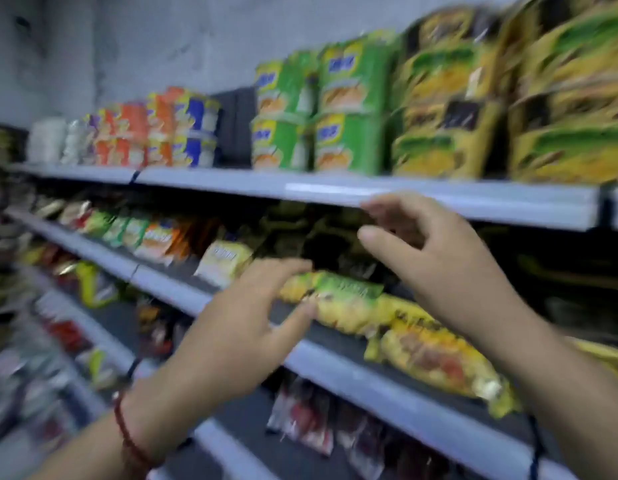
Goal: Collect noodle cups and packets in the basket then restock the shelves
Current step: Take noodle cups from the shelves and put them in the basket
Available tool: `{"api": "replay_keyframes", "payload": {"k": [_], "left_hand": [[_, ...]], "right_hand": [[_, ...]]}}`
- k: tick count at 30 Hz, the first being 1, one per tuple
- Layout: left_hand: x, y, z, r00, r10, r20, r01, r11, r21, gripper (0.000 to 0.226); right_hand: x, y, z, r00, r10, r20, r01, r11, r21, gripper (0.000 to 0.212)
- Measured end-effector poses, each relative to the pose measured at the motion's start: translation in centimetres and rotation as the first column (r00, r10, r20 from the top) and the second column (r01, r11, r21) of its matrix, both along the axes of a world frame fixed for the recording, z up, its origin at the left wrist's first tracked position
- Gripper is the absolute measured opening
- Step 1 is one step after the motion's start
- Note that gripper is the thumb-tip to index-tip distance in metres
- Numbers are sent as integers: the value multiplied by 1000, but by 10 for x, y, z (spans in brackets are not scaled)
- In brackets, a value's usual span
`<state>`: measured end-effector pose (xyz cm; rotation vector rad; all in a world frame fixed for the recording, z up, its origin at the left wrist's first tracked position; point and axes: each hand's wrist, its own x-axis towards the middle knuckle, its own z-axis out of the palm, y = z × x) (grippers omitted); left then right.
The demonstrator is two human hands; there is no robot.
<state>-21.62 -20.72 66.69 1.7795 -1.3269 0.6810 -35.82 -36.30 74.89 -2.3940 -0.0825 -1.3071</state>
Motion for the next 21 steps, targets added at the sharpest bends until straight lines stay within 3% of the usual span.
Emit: {"api": "replay_keyframes", "payload": {"k": [2, 5, 9, 12, 15, 19, 21], "left_hand": [[24, 45, -96, 977, 183, -110, -153, 959, 239, 61], [35, 117, -233, 868, 409, -281, -227, 831, 508, 70], [17, 206, -398, 627, 648, -432, -123, 630, 766, 82], [-16, 259, -501, 328, 739, -589, 38, 612, 790, 65], [-47, 290, -587, -14, 748, -664, 116, 661, 742, 55], [-64, 312, -692, -417, 662, -623, 80, 709, 700, 72], [-62, 315, -733, -578, 522, -627, -34, 753, 657, 72]], "right_hand": [[32, 14, -77, 970, 85, -227, -58, 991, 123, 23], [73, 47, -207, 835, 216, -506, -53, 947, 316, 21], [99, 101, -390, 515, 381, -768, 94, 865, 493, 20], [96, 142, -520, 192, 462, -866, 203, 845, 496, 15], [82, 178, -636, -34, 486, -873, 315, 835, 452, 12], [74, 219, -758, -168, 528, -832, 431, 798, 420, 18], [80, 236, -810, -126, 580, -805, 473, 748, 465, 31]]}}
